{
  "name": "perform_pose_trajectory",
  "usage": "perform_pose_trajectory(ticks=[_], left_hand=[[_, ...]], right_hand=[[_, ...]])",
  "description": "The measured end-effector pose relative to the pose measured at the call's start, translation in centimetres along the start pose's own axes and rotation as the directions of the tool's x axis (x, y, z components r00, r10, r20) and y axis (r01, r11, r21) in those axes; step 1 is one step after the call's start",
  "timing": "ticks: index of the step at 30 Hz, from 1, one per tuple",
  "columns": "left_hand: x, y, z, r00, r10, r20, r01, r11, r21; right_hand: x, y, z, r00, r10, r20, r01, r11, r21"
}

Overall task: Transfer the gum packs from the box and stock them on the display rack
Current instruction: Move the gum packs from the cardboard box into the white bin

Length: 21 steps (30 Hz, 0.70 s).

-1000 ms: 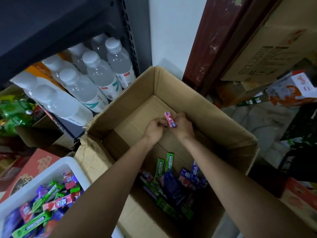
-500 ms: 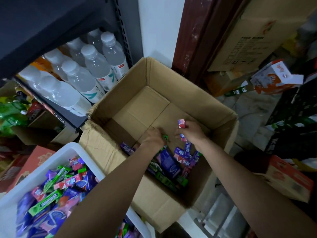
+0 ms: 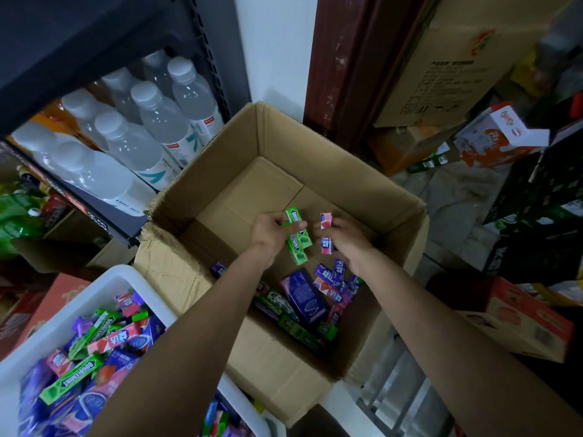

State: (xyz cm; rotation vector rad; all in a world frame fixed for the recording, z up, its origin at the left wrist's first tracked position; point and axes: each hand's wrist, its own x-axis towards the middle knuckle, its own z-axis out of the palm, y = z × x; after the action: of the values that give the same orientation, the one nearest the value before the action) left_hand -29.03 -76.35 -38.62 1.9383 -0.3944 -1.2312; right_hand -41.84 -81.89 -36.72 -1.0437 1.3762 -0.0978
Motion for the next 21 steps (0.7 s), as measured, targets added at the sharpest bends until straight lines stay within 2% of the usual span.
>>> perform_pose_trajectory(ticks=[3,5,8,10,12,16,18,21], left_hand=[[-0.6,0.5,0.2,0.998,-0.027,0.05,0.039,0.969,-0.244],[-0.9,0.8,0.4,0.999,-0.026,0.045,0.037,0.959,-0.279],[-1.4,0.9,0.7,1.0,-0.006,0.026,0.013,0.959,-0.285],[-1.6,1.0,0.8,1.0,0.017,0.02,-0.012,0.974,-0.227],[-1.9,0.8,0.7,0.996,0.063,0.056,-0.058,0.994,-0.091],[-2.5,-0.1,0.0,0.977,0.043,0.207,-0.087,0.974,0.207],[-2.5,-0.5,-0.3,0.971,0.008,0.238,-0.076,0.958,0.277],[-2.3,-1.1,-0.6,0.974,-0.048,0.221,-0.041,0.925,0.378]], right_hand=[[-0.8,-0.6,0.1,0.986,0.012,0.166,-0.02,0.999,0.049],[-1.1,-0.7,0.0,0.972,-0.001,0.236,-0.009,0.999,0.039],[-1.2,-0.5,-0.5,0.976,-0.02,0.218,0.012,0.999,0.038],[-1.7,-0.7,-0.7,0.981,-0.044,0.187,0.038,0.999,0.038],[-2.1,-0.9,-0.9,0.986,-0.086,0.141,0.09,0.996,-0.017],[-2.5,-0.4,-1.3,0.992,-0.117,0.038,0.122,0.977,-0.172],[-2.5,0.2,-1.2,0.997,-0.082,-0.009,0.08,0.983,-0.168],[-2.6,0.6,-1.0,0.995,-0.037,-0.092,0.031,0.998,-0.063]])
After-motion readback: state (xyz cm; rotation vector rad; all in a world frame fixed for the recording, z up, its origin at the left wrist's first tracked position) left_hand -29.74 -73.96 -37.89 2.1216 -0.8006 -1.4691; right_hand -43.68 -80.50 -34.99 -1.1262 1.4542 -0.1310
